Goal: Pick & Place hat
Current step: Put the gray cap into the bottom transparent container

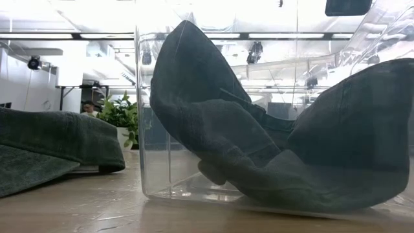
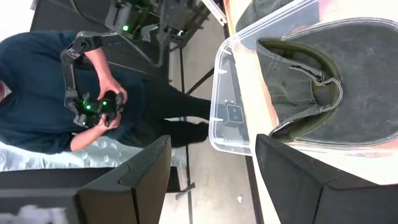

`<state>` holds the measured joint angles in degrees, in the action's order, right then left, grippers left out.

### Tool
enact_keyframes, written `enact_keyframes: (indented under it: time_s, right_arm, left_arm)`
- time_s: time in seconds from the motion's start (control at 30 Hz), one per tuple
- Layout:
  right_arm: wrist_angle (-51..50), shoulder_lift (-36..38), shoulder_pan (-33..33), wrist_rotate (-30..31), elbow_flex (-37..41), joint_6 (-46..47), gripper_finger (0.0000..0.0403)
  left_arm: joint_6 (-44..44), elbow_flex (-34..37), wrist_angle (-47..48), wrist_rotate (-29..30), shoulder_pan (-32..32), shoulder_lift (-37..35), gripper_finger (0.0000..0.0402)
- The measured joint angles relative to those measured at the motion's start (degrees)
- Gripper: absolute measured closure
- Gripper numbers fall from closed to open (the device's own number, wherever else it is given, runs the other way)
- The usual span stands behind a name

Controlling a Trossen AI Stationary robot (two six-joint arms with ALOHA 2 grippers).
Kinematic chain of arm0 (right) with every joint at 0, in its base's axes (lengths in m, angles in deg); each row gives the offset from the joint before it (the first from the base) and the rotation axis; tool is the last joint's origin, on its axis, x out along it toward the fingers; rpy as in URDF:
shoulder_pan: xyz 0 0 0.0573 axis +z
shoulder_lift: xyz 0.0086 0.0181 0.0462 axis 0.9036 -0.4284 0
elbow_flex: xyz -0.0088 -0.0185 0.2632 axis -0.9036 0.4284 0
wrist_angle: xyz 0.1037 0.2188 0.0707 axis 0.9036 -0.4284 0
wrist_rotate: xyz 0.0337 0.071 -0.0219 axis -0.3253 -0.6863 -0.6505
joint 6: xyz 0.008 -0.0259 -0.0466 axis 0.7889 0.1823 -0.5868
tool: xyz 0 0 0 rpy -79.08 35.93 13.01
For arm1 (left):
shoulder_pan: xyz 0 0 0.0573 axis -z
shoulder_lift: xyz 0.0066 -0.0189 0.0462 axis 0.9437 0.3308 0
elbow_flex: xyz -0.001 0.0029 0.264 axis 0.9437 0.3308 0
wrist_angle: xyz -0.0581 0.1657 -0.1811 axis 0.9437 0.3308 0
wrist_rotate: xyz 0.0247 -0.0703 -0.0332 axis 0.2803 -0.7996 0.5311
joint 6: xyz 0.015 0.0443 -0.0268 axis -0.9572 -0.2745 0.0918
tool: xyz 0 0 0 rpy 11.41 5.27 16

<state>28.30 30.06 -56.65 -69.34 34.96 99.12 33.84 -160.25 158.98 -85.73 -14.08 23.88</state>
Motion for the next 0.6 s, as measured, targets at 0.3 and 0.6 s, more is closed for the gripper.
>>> enact_keyframes:
  time_s: [0.3, 0.6]
  right_arm:
    - [0.0, 0.0, 0.0, 0.0, 0.0, 0.2, 0.0174]
    - [0.0, 0.0, 0.0, 0.0, 0.0, 0.1, 0.0174]
  left_arm:
    - [8.8, -5.7, -0.1, 3.4, 0.1, 0.3, 0.0293]
    - [-0.3, -5.2, 7.4, 4.5, 0.4, 3.1, 0.0235]
